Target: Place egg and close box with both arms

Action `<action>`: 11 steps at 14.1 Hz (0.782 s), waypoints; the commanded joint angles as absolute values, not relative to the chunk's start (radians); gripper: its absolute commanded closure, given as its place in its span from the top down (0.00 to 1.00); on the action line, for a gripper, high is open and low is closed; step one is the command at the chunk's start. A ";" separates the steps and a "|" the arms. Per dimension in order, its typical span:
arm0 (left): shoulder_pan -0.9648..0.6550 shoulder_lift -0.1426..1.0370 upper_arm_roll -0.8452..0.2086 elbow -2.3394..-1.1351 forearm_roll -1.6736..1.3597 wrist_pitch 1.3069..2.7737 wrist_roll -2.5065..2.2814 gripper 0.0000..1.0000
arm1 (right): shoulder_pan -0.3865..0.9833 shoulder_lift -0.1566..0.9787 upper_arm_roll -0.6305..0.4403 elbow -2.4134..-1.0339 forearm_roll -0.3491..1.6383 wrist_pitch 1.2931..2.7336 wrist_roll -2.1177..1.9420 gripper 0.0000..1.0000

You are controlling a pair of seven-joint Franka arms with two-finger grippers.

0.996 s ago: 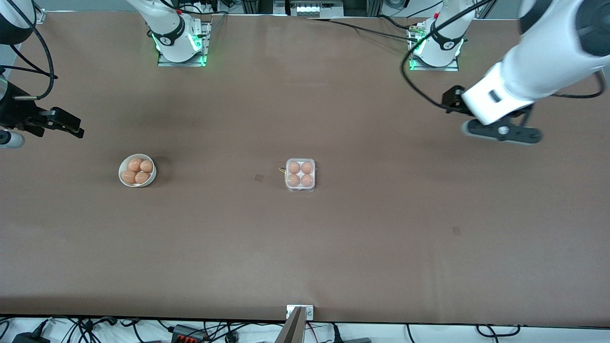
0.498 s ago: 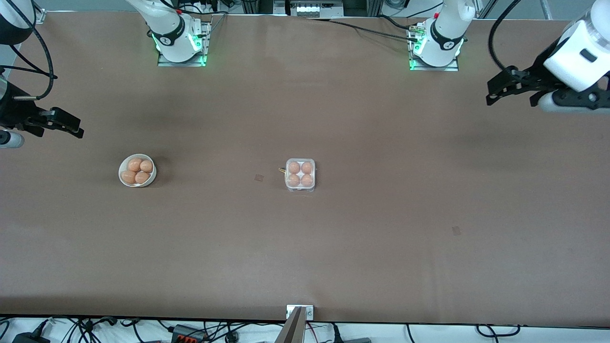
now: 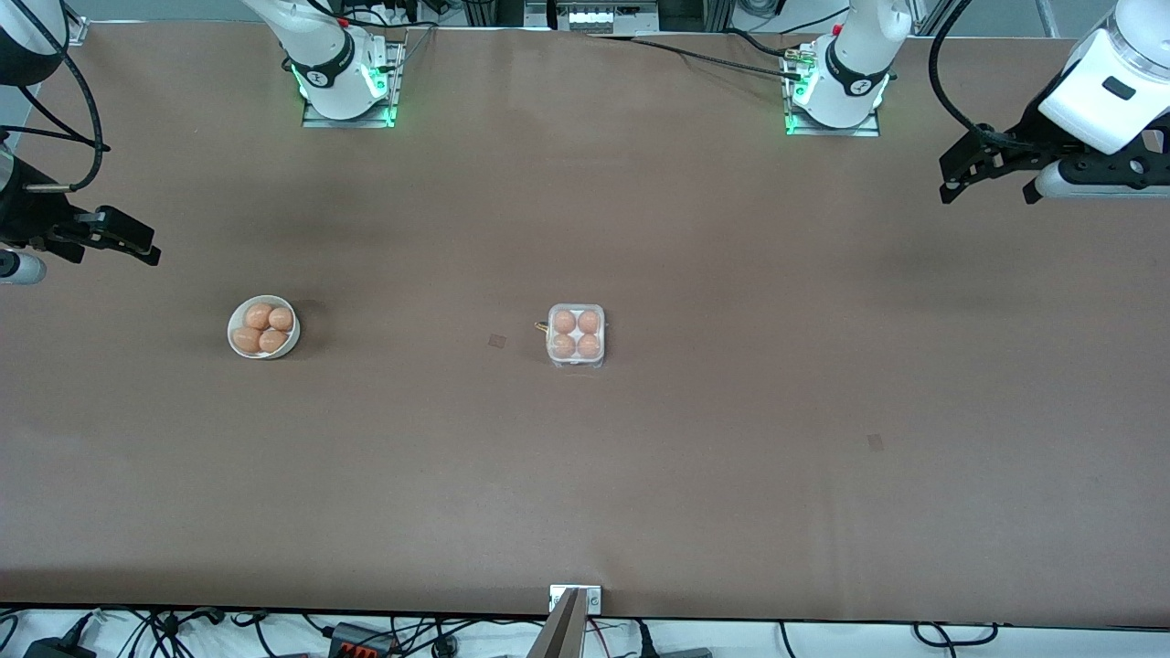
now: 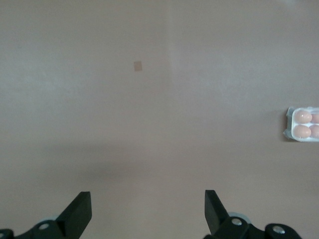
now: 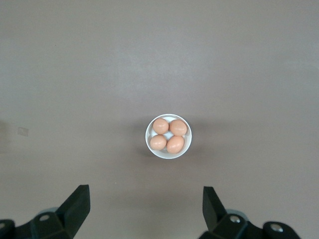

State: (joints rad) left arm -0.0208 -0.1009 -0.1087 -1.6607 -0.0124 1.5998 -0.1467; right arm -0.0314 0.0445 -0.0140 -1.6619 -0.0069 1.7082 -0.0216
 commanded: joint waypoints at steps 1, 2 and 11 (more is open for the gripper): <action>-0.021 -0.094 -0.103 -1.681 0.003 1.617 -0.129 1.00 | -0.034 0.031 -0.014 -1.672 -0.015 1.720 -0.038 1.00; -0.021 -0.071 -0.100 -1.662 0.005 1.617 -0.126 1.00 | -0.034 0.031 -0.014 -1.672 -0.015 1.721 -0.037 1.00; 0.014 -0.041 -0.097 -1.638 0.009 1.615 -0.137 1.00 | -0.034 0.035 -0.014 -1.672 -0.017 1.727 -0.038 1.00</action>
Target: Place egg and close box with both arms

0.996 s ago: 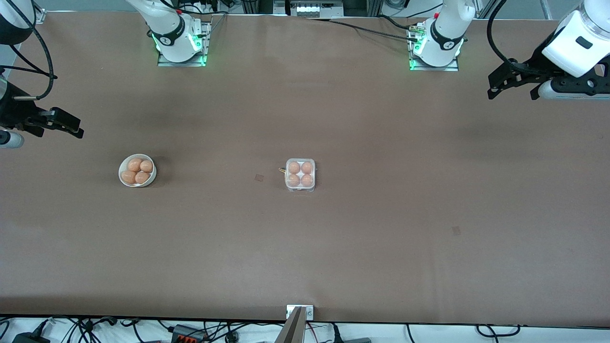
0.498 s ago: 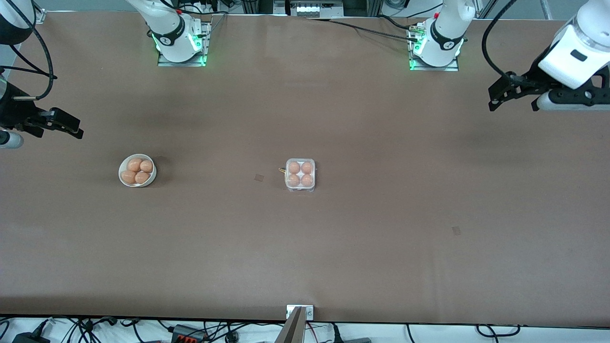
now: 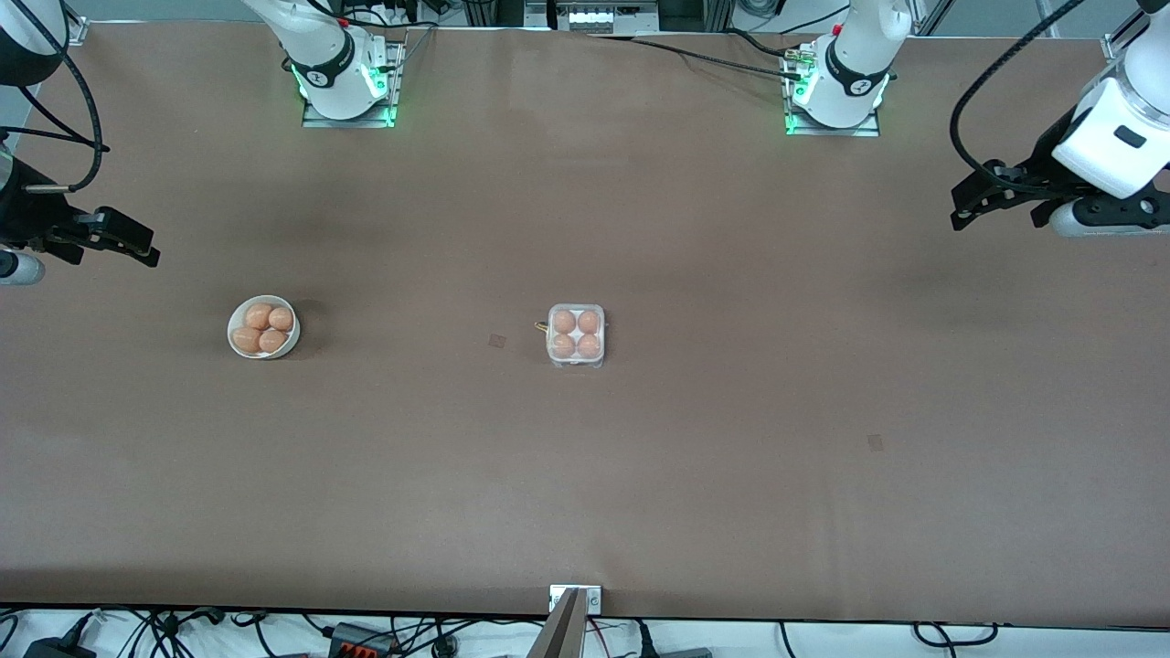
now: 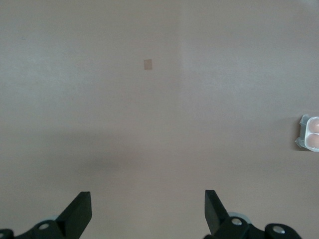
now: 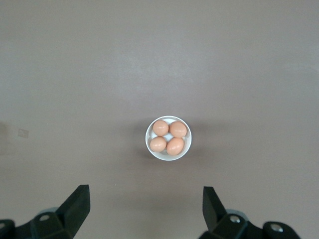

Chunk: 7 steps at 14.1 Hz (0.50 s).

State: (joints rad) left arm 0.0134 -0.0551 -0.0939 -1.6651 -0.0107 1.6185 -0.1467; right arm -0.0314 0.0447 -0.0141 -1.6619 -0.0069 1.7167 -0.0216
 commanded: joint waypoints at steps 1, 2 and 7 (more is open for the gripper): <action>0.014 -0.043 -0.097 -1.638 0.009 1.615 -0.137 1.00 | -0.034 0.035 -0.014 -1.672 -0.017 1.727 -0.038 1.00; 0.014 -0.043 -0.098 -1.638 0.009 1.615 -0.137 1.00 | -0.034 0.034 -0.014 -1.672 -0.015 1.727 -0.038 1.00; 0.014 -0.041 -0.106 -1.635 0.009 1.615 -0.138 1.00 | -0.034 0.034 -0.014 -1.672 -0.017 1.721 -0.038 1.00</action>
